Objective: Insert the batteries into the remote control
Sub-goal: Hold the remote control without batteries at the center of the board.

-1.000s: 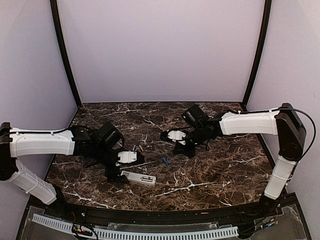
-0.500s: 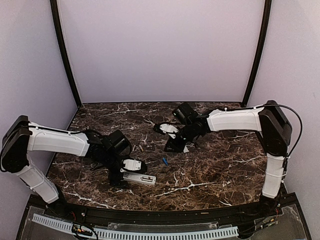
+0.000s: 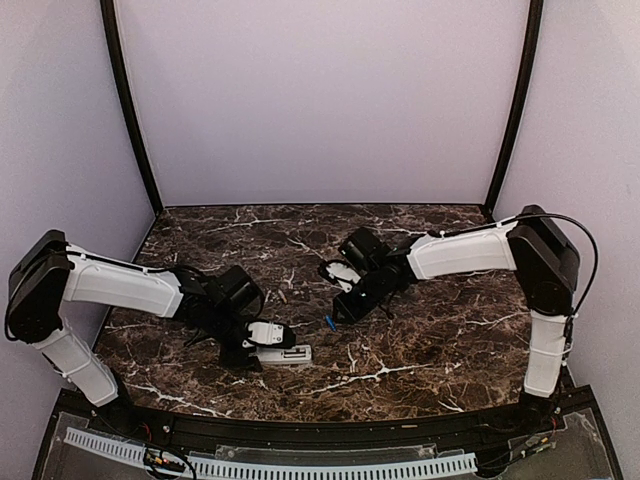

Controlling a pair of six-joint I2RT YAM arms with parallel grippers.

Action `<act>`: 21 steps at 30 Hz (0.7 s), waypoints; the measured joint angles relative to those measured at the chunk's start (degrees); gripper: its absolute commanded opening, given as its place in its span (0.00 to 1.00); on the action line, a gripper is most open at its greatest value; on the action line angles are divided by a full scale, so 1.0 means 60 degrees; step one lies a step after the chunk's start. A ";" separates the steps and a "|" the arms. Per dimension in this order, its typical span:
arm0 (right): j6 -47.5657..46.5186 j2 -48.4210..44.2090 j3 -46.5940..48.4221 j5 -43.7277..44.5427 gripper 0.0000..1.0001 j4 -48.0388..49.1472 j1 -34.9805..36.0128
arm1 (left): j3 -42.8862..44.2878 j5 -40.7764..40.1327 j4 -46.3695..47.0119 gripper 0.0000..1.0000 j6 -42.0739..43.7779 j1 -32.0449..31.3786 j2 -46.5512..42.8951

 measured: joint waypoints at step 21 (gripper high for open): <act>0.0980 -0.4036 -0.2346 0.2011 0.98 0.3344 -0.0798 | 0.0393 0.0313 -0.0178 0.34 -0.0270 0.0044 0.0419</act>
